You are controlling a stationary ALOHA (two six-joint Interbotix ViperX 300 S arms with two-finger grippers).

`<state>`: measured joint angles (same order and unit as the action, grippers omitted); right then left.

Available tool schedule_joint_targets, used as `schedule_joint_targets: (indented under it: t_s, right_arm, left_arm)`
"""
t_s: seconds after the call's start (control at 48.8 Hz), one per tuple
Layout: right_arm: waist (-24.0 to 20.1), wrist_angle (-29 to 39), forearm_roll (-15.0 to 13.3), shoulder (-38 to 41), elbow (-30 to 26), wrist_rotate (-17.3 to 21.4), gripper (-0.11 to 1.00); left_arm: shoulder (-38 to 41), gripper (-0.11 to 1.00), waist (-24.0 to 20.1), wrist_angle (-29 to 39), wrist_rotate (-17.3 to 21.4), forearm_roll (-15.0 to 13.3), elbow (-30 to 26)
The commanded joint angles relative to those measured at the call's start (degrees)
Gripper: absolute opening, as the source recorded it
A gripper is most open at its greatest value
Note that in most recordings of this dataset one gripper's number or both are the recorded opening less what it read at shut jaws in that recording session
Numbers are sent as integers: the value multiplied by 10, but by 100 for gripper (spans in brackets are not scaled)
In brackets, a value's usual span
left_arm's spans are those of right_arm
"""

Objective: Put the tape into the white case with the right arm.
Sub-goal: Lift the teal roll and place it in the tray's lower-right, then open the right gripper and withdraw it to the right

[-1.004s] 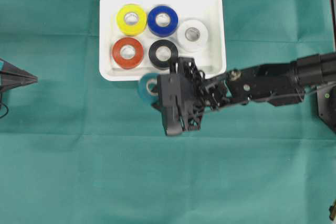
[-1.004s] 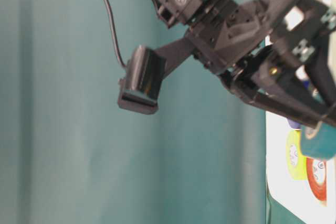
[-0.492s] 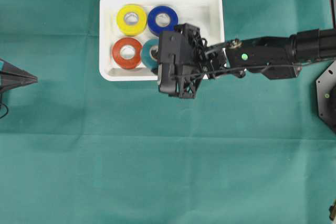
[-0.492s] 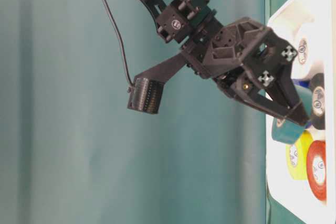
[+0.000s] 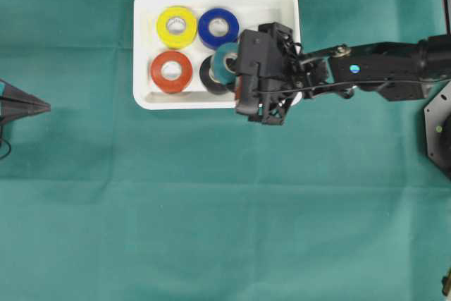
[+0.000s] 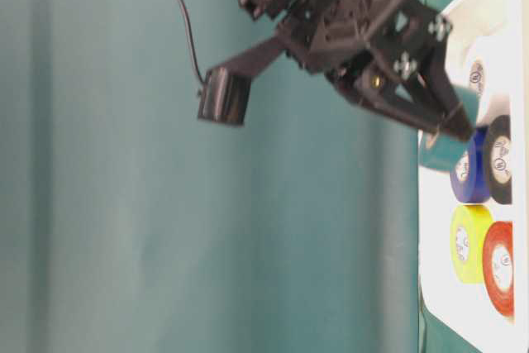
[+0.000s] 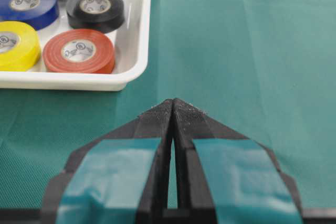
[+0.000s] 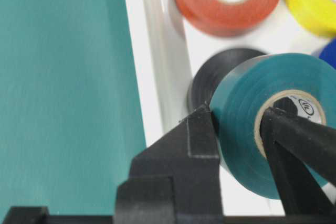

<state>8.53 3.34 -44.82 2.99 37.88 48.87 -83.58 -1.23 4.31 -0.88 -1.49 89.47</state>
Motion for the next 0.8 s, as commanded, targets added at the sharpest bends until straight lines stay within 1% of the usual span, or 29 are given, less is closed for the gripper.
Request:
schedule_joint_targets:
  t_s: [0.0, 0.082, 0.205, 0.451, 0.717, 0.737, 0.778]
  right_arm:
    - [-1, -2, 1, -30, 11, 1, 2]
    - [-1, -2, 2, -40, 30, 1, 2]
    - [-1, -3, 2, -47, 43, 2, 2]
    - [-1, -5, 2, -48, 55, 1, 2]
    - [-1, -4, 2, -49, 56, 0, 2]
    - [-1, -3, 2, -49, 55, 0, 3]
    - [-1, -1, 2, -49, 55, 0, 8]
  left_arm:
    - [5, 0, -1, -5, 0, 1, -7]
    - [5, 0, -1, -5, 0, 1, -6]
    - [5, 0, 0, -5, 0, 1, -6]
    - [5, 0, -1, -5, 0, 0, -7]
    - [5, 0, -1, -5, 0, 0, -6]
    - [5, 0, -1, -5, 0, 0, -6]
    - [5, 0, -1, -5, 0, 0, -7]
